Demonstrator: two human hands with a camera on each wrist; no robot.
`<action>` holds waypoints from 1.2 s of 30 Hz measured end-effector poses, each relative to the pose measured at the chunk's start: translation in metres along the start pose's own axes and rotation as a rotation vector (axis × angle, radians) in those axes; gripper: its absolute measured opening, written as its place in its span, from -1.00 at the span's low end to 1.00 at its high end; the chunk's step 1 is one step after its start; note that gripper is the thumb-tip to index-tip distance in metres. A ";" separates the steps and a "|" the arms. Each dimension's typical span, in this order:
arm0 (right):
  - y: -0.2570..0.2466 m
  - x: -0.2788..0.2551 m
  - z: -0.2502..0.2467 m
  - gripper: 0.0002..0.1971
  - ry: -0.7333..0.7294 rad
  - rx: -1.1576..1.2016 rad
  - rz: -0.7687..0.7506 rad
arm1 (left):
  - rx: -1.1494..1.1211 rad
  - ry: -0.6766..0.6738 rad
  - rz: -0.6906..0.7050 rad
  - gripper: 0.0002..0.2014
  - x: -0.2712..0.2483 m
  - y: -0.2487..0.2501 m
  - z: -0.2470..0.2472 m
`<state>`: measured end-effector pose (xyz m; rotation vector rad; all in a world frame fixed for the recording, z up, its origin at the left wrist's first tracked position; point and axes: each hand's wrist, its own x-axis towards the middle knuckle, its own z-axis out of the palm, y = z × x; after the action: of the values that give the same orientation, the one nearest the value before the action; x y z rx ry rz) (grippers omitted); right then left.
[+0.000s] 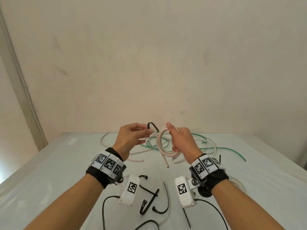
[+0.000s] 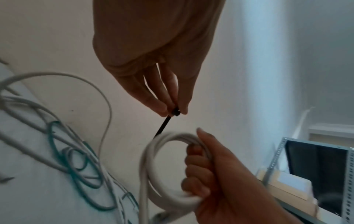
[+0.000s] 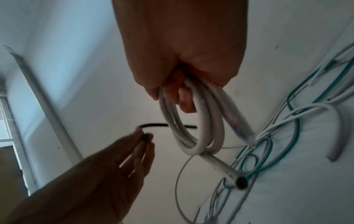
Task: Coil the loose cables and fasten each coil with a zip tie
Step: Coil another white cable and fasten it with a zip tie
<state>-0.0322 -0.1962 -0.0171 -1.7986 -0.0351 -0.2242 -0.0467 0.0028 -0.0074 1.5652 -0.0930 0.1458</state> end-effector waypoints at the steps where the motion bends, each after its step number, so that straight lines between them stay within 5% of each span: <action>1: 0.000 0.000 0.003 -0.48 0.009 0.014 0.002 | -0.009 -0.011 0.022 -0.76 -0.003 0.004 0.004; 11: -0.024 -0.020 0.025 -0.52 -0.092 0.379 0.005 | -0.012 0.131 0.264 -0.82 -0.007 -0.008 0.025; 16: -0.031 -0.025 0.026 -0.49 -0.138 0.578 0.154 | 0.154 0.203 0.566 -0.85 -0.009 -0.005 0.026; 22: -0.034 -0.021 0.023 -0.50 -0.158 0.372 0.173 | 0.465 0.181 0.864 -0.85 -0.011 -0.009 0.016; 30: -0.034 -0.023 0.021 -0.54 -0.161 0.381 0.084 | 0.595 0.104 0.840 -0.68 -0.003 0.012 0.008; 36: -0.034 -0.025 0.024 -0.50 -0.122 0.272 0.001 | 0.682 -0.008 0.894 -0.76 -0.003 0.011 0.004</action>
<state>-0.0588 -0.1623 0.0062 -1.5394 -0.1451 -0.1028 -0.0512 -0.0015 0.0026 2.0981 -0.8202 0.9498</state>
